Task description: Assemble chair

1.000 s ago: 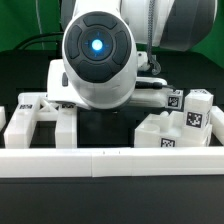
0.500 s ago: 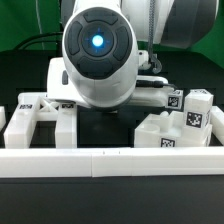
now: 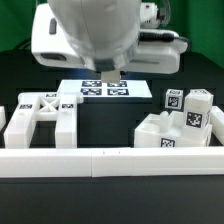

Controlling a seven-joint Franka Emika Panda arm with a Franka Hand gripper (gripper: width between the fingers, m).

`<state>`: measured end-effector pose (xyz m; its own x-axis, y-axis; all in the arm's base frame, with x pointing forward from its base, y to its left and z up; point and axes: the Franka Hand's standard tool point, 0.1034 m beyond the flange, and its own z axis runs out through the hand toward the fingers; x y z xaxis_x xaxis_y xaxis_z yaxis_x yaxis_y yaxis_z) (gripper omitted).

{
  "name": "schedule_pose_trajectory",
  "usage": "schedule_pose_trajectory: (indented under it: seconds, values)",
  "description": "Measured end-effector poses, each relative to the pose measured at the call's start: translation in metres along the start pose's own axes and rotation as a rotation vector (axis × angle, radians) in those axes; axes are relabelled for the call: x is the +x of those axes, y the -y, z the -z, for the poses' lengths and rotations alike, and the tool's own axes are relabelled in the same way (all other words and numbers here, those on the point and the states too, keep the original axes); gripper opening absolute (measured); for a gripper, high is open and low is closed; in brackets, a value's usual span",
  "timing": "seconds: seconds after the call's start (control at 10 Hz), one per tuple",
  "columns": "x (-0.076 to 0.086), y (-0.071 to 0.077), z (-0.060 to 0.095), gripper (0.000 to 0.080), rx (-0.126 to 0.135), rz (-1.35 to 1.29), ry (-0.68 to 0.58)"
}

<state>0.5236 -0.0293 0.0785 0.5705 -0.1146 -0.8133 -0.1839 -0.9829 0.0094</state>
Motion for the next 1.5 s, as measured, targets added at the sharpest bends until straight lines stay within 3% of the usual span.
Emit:
schedule_pose_trajectory:
  seconds: [0.4,0.6,0.7,0.8,1.0,1.2,1.3,1.4,1.5]
  values:
    - [0.013,0.003,0.000,0.0285,0.010,-0.032,-0.071]
    - [0.011,0.022,0.031,0.0285,0.026,-0.054,-0.256]
    - [0.005,0.024,0.042,0.0285,0.012,-0.047,-0.283]
    - [0.010,0.024,0.054,0.0286,-0.007,-0.038,-0.371]
    - [0.014,0.027,0.055,0.0287,0.006,-0.031,-0.531]
    - [0.016,0.042,0.069,0.0287,0.026,-0.035,-0.700]
    - [0.013,0.052,0.079,0.0287,0.073,-0.064,-0.769]
    - [0.014,0.056,0.090,0.0287,0.100,-0.076,-0.844]
    - [0.018,0.055,0.092,0.0287,0.097,-0.074,-0.933]
